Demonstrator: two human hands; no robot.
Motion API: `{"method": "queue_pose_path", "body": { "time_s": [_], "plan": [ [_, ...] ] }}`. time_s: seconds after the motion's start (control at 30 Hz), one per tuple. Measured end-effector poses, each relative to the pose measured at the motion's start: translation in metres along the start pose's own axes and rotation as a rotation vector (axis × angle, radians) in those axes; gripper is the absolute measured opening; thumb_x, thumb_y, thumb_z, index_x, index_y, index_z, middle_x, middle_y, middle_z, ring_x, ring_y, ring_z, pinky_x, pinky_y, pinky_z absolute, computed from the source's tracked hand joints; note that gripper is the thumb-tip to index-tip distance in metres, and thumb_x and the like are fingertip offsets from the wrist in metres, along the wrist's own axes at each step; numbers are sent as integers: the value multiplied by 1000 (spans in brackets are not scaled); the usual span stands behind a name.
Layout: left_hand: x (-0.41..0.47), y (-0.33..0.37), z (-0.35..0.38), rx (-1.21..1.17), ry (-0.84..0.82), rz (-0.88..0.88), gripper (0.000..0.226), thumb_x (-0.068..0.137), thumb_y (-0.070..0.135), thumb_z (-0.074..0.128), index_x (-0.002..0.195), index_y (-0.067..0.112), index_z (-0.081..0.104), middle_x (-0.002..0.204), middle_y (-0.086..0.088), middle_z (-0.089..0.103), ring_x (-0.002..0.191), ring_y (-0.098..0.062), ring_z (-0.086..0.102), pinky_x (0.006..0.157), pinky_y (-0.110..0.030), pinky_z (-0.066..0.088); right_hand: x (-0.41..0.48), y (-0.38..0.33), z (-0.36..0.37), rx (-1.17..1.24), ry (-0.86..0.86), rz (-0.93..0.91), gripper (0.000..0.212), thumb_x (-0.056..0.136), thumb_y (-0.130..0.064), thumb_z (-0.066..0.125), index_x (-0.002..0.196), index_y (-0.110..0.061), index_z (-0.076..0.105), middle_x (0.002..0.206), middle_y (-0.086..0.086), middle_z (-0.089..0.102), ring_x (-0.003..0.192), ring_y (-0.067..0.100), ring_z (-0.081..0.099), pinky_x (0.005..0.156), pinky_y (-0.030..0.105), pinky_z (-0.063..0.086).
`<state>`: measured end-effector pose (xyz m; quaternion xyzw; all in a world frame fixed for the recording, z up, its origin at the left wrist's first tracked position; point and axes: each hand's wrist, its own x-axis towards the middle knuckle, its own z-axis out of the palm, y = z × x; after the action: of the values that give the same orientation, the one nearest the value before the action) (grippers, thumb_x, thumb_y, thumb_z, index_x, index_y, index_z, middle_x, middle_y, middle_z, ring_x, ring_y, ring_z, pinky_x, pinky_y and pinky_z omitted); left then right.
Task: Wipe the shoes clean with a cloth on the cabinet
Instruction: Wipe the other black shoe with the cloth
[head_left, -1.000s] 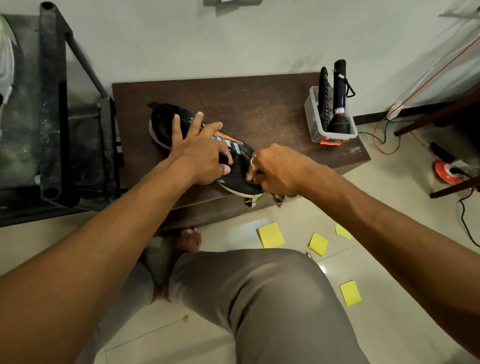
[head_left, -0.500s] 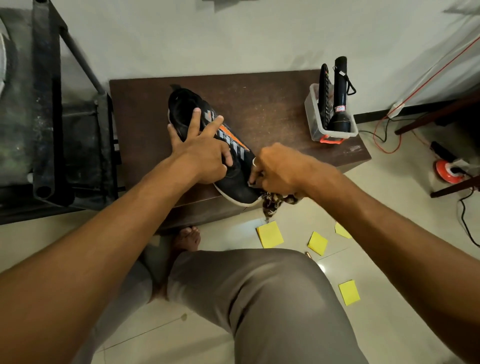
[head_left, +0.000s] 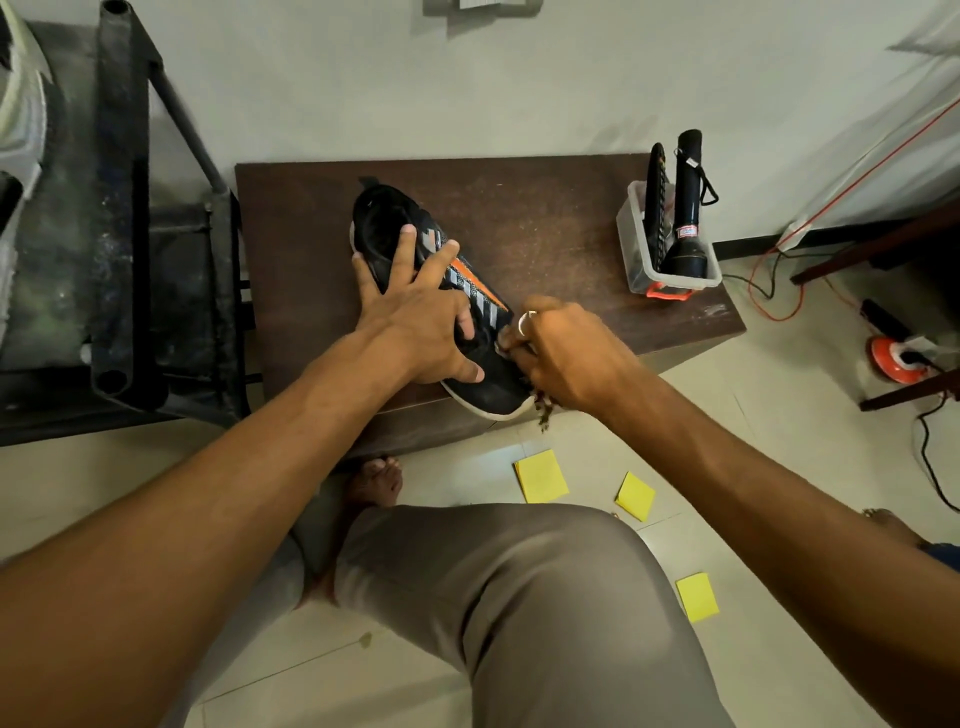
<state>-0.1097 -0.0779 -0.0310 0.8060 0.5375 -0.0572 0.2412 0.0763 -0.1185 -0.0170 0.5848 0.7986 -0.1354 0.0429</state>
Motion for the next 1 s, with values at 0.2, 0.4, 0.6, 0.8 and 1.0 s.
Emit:
{"method": "queue_pose_path", "body": {
  "time_s": [0.2,0.4,0.6,0.8,1.0],
  "plan": [
    [1,-2,1,15,-8,17,38,69,60,84,91,42,58,170,5,-12,148,-31,-36,112,-73,-17,36,2,1,-10,223,-180,20,99,-14,60,113,-10,74,116,9,65,102,26,62,79,47,58],
    [2,-2,2,19,8,17,37,69,60,84,91,42,61,170,6,-12,149,-30,-35,111,-72,-17,18,3,-8,31,46,-97,14,98,-20,65,107,-13,73,100,-4,52,89,21,60,69,32,46],
    [3,-4,4,23,3,51,40,68,59,85,92,39,61,170,6,-13,148,-30,-37,110,-71,-19,13,8,-3,11,69,-175,16,99,-17,64,109,-12,75,104,0,55,90,23,60,69,34,51],
    [6,-4,3,61,-17,54,43,70,61,82,102,39,65,170,7,-15,147,-30,-38,110,-72,-19,52,-2,-11,-16,201,-224,20,97,-15,63,114,-15,75,111,8,63,100,27,60,75,44,55],
    [5,-6,3,25,-6,69,36,69,58,85,89,40,61,170,9,-14,147,-27,-38,110,-69,-21,10,11,-6,76,4,-93,12,97,-17,66,107,-16,73,102,-5,56,87,14,57,72,34,50]
  ]
}}
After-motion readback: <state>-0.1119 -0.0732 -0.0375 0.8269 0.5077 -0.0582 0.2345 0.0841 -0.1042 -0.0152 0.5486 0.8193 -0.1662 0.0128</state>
